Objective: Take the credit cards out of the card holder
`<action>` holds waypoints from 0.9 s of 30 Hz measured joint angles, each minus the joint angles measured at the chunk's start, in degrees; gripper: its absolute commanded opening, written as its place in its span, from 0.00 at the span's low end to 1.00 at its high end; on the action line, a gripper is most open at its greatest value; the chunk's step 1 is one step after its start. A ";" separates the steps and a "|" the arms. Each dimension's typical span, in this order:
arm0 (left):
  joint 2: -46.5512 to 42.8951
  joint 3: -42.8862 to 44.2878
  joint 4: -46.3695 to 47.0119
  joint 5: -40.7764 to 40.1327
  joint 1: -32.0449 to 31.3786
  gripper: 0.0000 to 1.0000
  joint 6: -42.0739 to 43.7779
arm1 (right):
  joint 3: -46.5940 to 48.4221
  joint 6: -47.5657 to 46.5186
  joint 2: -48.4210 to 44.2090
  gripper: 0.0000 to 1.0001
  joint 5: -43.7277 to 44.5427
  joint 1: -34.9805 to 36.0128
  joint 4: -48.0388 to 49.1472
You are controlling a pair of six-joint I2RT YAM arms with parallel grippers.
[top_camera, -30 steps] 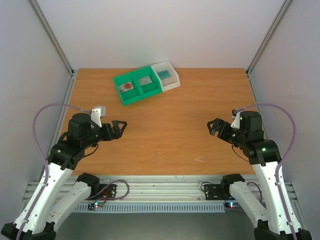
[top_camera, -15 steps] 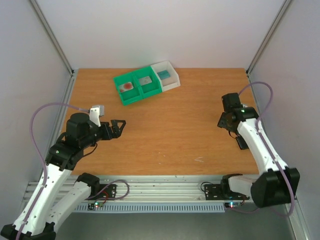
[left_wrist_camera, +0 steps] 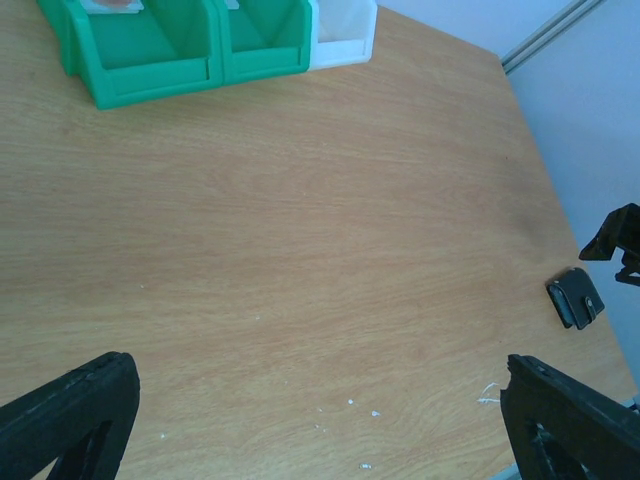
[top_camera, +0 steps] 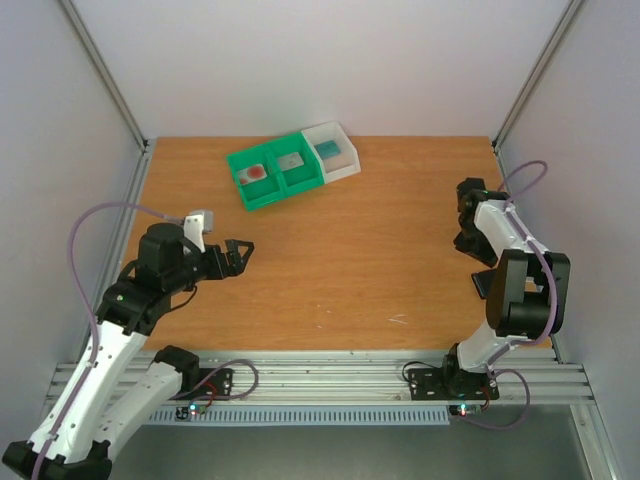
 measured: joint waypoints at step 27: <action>-4.90 -0.02 -1.81 -4.09 0.00 0.99 3.72 | -4.85 1.46 6.97 0.61 -19.37 -10.36 12.37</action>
